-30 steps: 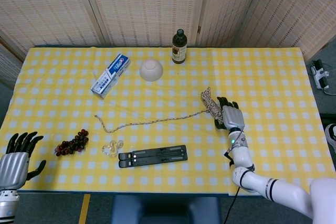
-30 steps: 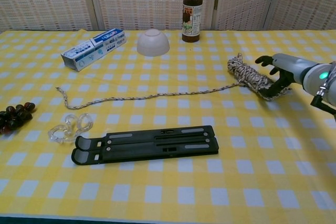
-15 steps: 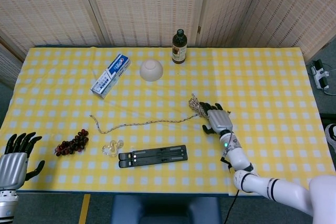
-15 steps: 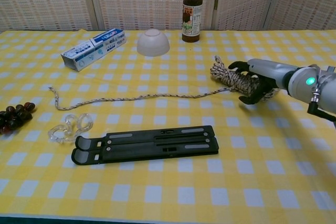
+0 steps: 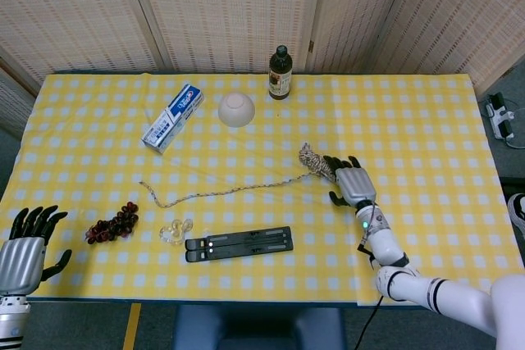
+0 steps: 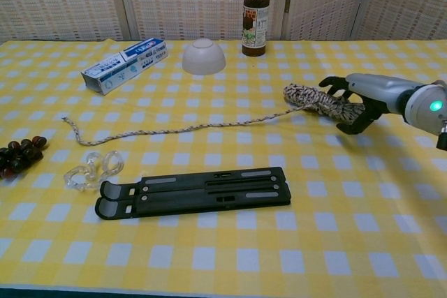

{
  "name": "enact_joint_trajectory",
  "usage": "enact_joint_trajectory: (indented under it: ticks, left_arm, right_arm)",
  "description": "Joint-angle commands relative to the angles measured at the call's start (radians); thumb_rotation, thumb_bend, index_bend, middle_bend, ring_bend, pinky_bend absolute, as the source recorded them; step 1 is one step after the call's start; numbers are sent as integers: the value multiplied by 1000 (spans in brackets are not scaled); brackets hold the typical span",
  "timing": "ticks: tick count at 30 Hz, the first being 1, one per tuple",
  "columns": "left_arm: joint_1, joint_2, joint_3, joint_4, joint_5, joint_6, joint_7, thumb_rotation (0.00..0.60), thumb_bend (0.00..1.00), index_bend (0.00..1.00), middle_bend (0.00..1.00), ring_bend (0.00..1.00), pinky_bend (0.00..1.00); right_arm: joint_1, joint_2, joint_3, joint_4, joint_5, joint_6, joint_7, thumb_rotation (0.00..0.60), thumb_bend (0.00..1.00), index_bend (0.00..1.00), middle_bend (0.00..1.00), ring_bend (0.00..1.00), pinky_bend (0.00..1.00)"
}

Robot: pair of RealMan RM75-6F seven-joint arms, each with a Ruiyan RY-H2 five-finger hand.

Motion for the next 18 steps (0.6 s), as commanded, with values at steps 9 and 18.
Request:
enact_joint_trajectory:
  ticks: [9, 18]
  left_arm:
    - [0, 1, 1, 2, -7, -6, 1, 600, 337, 240, 163, 116, 0]
    - [-2, 0, 1, 5, -10, -10, 2, 600, 337, 240, 163, 116, 0]
  right_arm:
    - [62, -98, 49, 163, 86, 3, -46, 600, 453, 0, 150, 180, 7]
    - [78, -125, 62, 234, 117, -7, -65, 600, 452, 171, 223, 256, 58]
